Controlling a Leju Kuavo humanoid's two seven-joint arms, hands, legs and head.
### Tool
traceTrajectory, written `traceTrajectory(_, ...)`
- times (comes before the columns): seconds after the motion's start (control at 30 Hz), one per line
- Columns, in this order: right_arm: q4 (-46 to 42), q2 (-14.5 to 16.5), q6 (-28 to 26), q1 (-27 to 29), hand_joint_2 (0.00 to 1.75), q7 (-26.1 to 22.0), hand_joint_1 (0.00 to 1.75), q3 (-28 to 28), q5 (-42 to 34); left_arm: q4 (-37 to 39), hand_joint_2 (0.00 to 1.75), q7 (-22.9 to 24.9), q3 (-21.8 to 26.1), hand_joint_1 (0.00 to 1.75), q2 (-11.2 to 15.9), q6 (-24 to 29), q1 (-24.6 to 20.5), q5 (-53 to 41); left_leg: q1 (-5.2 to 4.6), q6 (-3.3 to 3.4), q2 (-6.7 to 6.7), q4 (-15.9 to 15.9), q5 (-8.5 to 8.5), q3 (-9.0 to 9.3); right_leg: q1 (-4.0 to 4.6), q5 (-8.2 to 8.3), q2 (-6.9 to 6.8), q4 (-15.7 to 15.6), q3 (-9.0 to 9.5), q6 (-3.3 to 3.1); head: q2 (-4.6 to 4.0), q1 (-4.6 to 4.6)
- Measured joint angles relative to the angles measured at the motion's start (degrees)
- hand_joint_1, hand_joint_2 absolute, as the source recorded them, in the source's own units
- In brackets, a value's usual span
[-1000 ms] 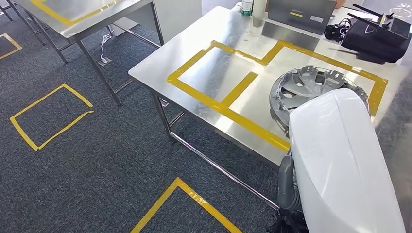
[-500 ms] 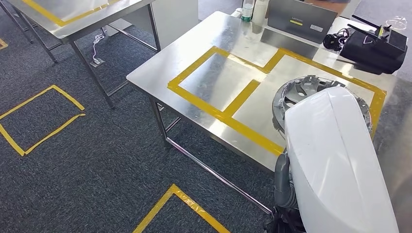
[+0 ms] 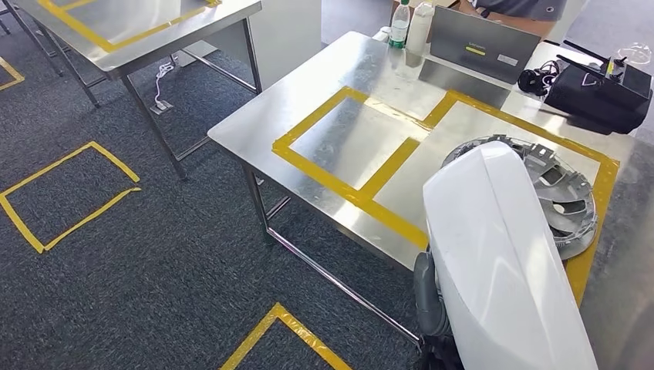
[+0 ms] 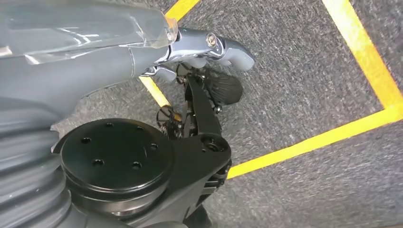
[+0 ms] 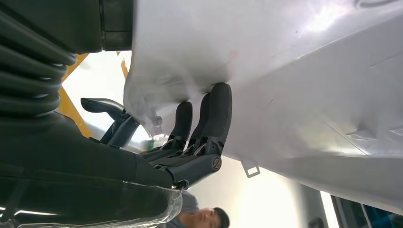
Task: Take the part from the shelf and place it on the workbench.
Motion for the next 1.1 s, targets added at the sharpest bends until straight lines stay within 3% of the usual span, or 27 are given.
traceTrajectory(0.03,0.2,-0.1,0.1,0.1,0.0,0.0,1.75,0.1,0.0,0.0,1.75,0.0,0.3,0.0,0.0,0.1,0.2,0.2,0.04,-0.25,0.02,0.0,-0.42,0.44,-0.26,-0.17,-0.01,1.8,-1.83,0.2,0.0,-0.02)
traceTrajectory(0.07,0.4,-0.1,0.2,0.1,0.0,0.0,1.75,0.1,-0.1,0.0,1.75,0.0,0.6,0.0,0.0,0.2,0.3,0.3,0.13,-0.62,0.02,0.1,-0.87,1.02,-0.57,0.73,-0.02,1.5,-2.62,0.44,-0.01,-0.02)
traceTrajectory(0.17,0.8,-0.2,0.4,0.1,0.0,0.0,1.75,0.3,0.0,0.0,1.75,0.0,1.1,0.0,0.1,0.4,0.6,0.6,0.64,-2.2,-0.13,0.3,-2.79,3.51,-1.67,6.8,-0.16,-7.5,-0.76,1.43,-0.01,0.03)
traceTrajectory(0.23,1.1,-0.2,0.5,0.1,0.0,0.0,1.75,0.3,0.0,-0.1,1.75,-0.1,1.4,0.0,0.2,0.5,0.5,0.6,0.9,-3.23,-0.13,0.4,-3.85,4.49,-1.34,8.54,-0.37,-10.4,0.01,0.7,-0.01,-0.02)
traceTrajectory(0.3,1.3,-0.1,0.6,0.1,0.0,0.1,1.75,0.5,0.0,-0.1,1.75,-0.2,1.6,0.0,0.1,1.1,0.5,0.6,1.27,-3.92,-0.01,0.9,-3.61,4.37,-0.62,8.21,-0.36,-10.3,0.21,-0.71,-0.01,-0.23)
traceTrajectory(0.37,1.3,0.1,0.6,0.0,0.0,0.1,1.75,0.7,-0.1,0.0,1.75,-0.4,1.6,0.0,-0.3,2.5,0.3,0.1,1.59,-4.29,0.23,5.1,-1.32,1.47,-0.46,7.9,-0.29,-10.9,0.92,-1.45,0.0,-0.44)
traceTrajectory(0.4,1.3,0.2,0.5,-0.1,0.0,0.1,1.75,0.8,-0.1,0.0,1.75,-0.4,1.6,0.0,-0.5,3.2,0.3,-0.2,1.61,-4.4,0.34,8.8,-0.41,-1.15,-0.42,7.62,-0.3,-11.4,1.58,-1.87,0.0,-0.54)
traceTrajectory(0.43,1.3,0.2,0.5,-0.2,0.0,0.1,1.75,0.8,-0.1,0.0,1.75,-0.5,1.5,0.0,-0.6,3.6,0.3,-0.5,1.53,-4.37,0.46,12.6,-0.46,-4.1,-0.3,7.27,-0.33,-11.9,2.33,-2.31,0.0,-0.62)
traceTrajectory(0.5,1.4,0.3,0.3,-0.5,0.0,0.1,1.75,0.8,-0.1,0.0,1.75,-0.5,1.5,0.0,-0.7,4.0,0.4,-0.7,1.17,-4.2,0.49,17.8,-3.63,-9.11,0.11,6.43,-0.26,-12.6,3.88,-3.04,0.0,-0.72)
traceTrajectory(0.53,1.4,0.3,0.2,-0.5,0.0,0.1,1.75,0.8,0.0,0.0,1.75,-0.5,1.5,0.0,-0.7,4.2,0.4,-0.8,0.91,-3.95,0.48,18.6,-5.11,-10.8,0.34,5.9,-0.16,-12.7,4.65,-3.31,0.0,-0.73)
traceTrajectory(0.57,1.4,0.3,0.1,-0.6,0.0,0.1,1.75,0.8,0.0,0.0,1.75,-0.5,1.5,0.0,-0.7,4.4,0.4,-1.0,0.57,-3.55,0.47,17.9,-5.33,-11.76,0.55,5.33,-0.04,-12.8,5.44,-3.52,0.0,-0.74)
traceTrajectory(0.6,1.4,0.3,0.0,-0.6,0.0,0.1,1.75,0.7,0.0,0.0,1.75,-0.4,1.5,0.0,-0.7,4.6,0.4,-1.1,0.17,-3.05,0.46,15.7,-3.95,-11.86,0.71,4.75,0.08,-12.8,6.23,-3.66,0.0,-0.74)
traceTrajectory(0.67,1.4,0.4,-0.1,-0.7,0.0,0.1,1.75,0.6,0.1,0.0,1.75,-0.4,1.5,0.0,-0.5,4.8,0.4,-1.2,-0.8,-1.86,0.44,8.5,1.92,-10.21,0.88,3.64,0.22,-12.8,7.63,-3.73,0.0,-0.73)
traceTrajectory(0.73,1.4,0.6,-0.1,-0.8,0.0,0.1,1.75,0.5,0.1,0.0,1.75,-0.4,1.5,0.0,-0.5,4.9,0.3,-1.3,-1.57,-1.06,0.43,3.8,5.16,-8.75,0.94,2.81,0.41,-13.0,8.27,-3.37,0.0,-0.8)
traceTrajectory(0.8,1.5,0.6,-0.2,-0.8,0.0,0.1,1.75,0.4,0.4,0.0,1.75,-0.3,1.4,0.0,-0.5,5.0,0.2,-1.5,-1.88,-0.78,0.41,3.1,5.19,-8.33,0.96,2.25,0.56,-13.4,8.52,-2.7,0.0,-0.94)
traceTrajectory(0.9,1.6,0.6,-0.4,-1.1,0.0,0.0,1.75,0.2,1.2,0.0,1.75,-0.3,1.3,0.0,-0.6,5.0,0.2,-1.7,-1.34,-0.37,0.44,1.9,5.5,-6.96,1.03,0.77,0.47,-12.2,8.69,-1.81,0.0,-0.94)
traceTrajectory(0.93,1.7,0.6,-0.5,-1.3,0.0,0.0,1.75,0.1,1.7,0.0,1.75,-0.3,1.3,0.0,-0.6,4.9,0.1,-1.8,-1.14,-0.2,0.46,1.6,5.37,-6.47,1.01,-0.46,0.43,-9.7,7.55,-1.52,0.0,-0.91)
traceTrajectory(1.0,2.0,0.4,-0.8,-1.6,0.0,0.2,1.75,0.0,2.8,0.0,1.75,-0.3,1.1,0.0,-0.6,4.5,0.1,-2.1,-1.12,0.05,0.46,1.5,4.79,-5.91,0.91,-3.37,0.41,-1.9,2.91,-0.98,0.0,-0.87)
traceTrajectory(1.03,2.2,0.3,-1.0,-1.8,0.0,0.3,1.75,-0.1,3.5,0.0,1.75,-0.3,1.0,0.0,-0.6,4.2,0.1,-2.3,-1.11,0.07,0.42,1.5,4.48,-5.65,0.85,-4.04,0.4,1.3,0.59,-0.8,0.0,-0.87)
traceTrajectory(1.07,2.5,0.2,-1.1,-1.9,0.0,0.7,1.75,-0.3,4.5,0.0,1.75,-0.4,0.8,0.0,-0.6,3.8,0.2,-2.5,-1.11,0.06,0.34,1.5,4.16,-5.3,0.81,-3.52,0.39,2.6,-0.9,-0.7,0.0,-0.87)
traceTrajectory(1.1,2.8,0.0,-1.2,-2.2,0.0,1.1,1.75,-0.5,5.5,0.0,1.75,-0.5,0.7,0.0,-0.6,3.5,0.2,-2.6,-1.1,0.01,0.24,1.5,3.84,-4.86,0.79,-1.73,0.37,1.6,-1.17,-0.69,0.0,-0.86)
